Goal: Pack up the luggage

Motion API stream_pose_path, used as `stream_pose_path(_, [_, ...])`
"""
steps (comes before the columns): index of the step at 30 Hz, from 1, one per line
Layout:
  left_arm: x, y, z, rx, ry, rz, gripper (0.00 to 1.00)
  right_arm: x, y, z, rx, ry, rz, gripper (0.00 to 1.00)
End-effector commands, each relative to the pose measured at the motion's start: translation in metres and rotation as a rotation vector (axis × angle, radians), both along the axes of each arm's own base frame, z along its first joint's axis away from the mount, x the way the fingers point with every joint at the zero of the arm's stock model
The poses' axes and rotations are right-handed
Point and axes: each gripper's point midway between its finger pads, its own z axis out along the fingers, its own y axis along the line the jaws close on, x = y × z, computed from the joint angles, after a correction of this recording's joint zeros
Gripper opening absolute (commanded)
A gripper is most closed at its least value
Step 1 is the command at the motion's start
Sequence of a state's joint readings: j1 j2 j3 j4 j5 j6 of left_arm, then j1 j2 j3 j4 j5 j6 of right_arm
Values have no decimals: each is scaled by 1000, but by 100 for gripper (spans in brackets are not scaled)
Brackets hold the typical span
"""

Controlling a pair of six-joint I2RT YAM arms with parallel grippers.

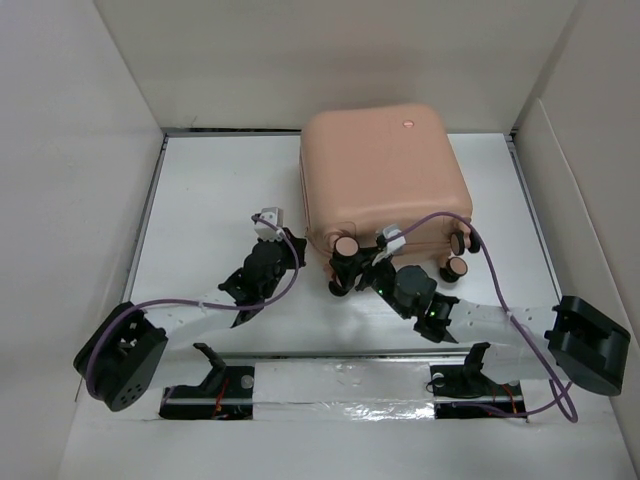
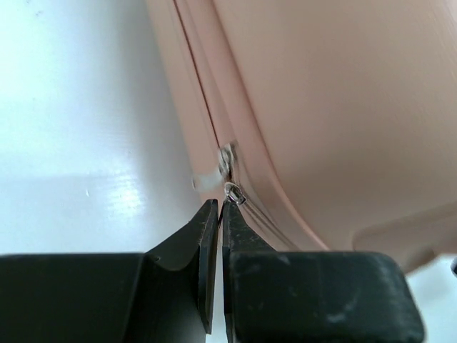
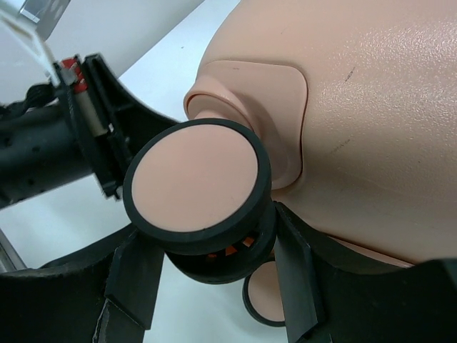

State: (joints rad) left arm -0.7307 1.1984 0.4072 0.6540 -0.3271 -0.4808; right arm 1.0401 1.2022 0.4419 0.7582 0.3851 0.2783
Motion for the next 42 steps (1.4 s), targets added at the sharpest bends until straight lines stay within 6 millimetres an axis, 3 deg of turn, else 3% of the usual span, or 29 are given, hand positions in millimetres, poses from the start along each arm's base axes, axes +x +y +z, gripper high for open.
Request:
stream_pose_path(1, [48, 74, 13, 50, -65, 353, 0, -4, -2, 75, 221, -122, 13, 0])
stream_pose_path(7, [80, 84, 20, -33, -73, 407, 0, -17, 26, 74, 170, -121, 105, 0])
stream_pose_path(11, [79, 85, 38, -132, -52, 411, 0, -21, 49, 75, 154, -121, 160, 0])
stream_pose_path(12, [74, 87, 41, -151, -58, 417, 24, -29, 59, 76, 148, -123, 190, 0])
stream_pose_path(13, [67, 91, 62, -222, -96, 425, 39, -30, 68, 70, 118, -119, 204, 0])
stream_pose_path(14, [60, 95, 66, -243, -94, 440, 54, -31, 77, 81, 131, -133, 216, 0])
stream_pose_path(15, [53, 102, 68, -256, -96, 462, 75, -34, 84, 83, 126, -138, 233, 0])
stream_pose_path(16, [43, 108, 95, -321, -148, 462, 82, -36, 93, 79, 104, -136, 250, 0])
stream_pose_path(17, [34, 112, 99, -345, -138, 472, 87, -40, 102, 81, 102, -138, 271, 0])
stream_pose_path(18, [28, 115, 110, -373, -152, 472, 93, -40, 111, 95, 125, -156, 294, 0])
stream_pose_path(19, [13, 122, 143, -444, -222, 461, 94, -43, 120, 98, 121, -161, 312, 0])
stream_pose_path(20, [3, 127, 150, -458, -227, 461, 95, -44, 130, 89, 90, -142, 324, 1])
stream_pose_path(21, [-5, 129, 165, -490, -251, 448, 98, -41, 137, 104, 111, -150, 304, 22])
stream_pose_path(22, [-23, 137, 192, -555, -314, 424, 99, -36, 139, 100, 93, -131, 282, 33])
stream_pose_path(24, [-41, 138, 214, -579, -360, 371, 99, -44, 144, 106, 91, -131, 271, 59])
stream_pose_path(25, [-55, 143, 231, -604, -408, 344, 99, -38, 139, 108, 79, -131, 228, 72])
stream_pose_path(26, [-61, 142, 233, -592, -409, 321, 99, -43, 139, 109, 63, -133, 232, 100])
stream_pose_path(28, [-75, 139, 248, -560, -426, 262, 99, -52, 131, 123, 12, -136, 215, 100])
stream_pose_path(29, [-77, 136, 244, -521, -400, 244, 99, -57, 127, 129, -1, -144, 212, 100])
stream_pose_path(30, [-83, 132, 252, -505, -399, 204, 99, -68, 113, 152, 25, -170, 199, 100])
stream_pose_path(32, [-85, 130, 240, -427, -339, 193, 99, -71, 89, 163, -7, -207, 170, 100])
stream_pose_path(33, [-89, 130, 245, -415, -340, 179, 99, -71, 73, 170, -1, -211, 132, 100])
stream_pose_path(34, [-92, 132, 239, -374, -322, 178, 99, -72, 39, 187, 20, -224, 92, 100])
stream_pose_path(36, [-98, 136, 241, -340, -331, 174, 99, -68, -4, 199, 39, -226, 4, 100])
stream_pose_path(37, [-103, 140, 243, -331, -346, 174, 99, -63, -55, 213, 60, -225, -110, 100])
stream_pose_path(39, [-107, 144, 240, -298, -360, 175, 99, -61, -102, 207, 67, -195, -210, 100])
stream_pose_path(41, [-112, 147, 242, -290, -387, 173, 99, -57, -169, 206, 135, -161, -363, 100])
stream_pose_path(42, [-112, 149, 242, -274, -401, 175, 99, -56, -185, 195, 133, -152, -402, 100])
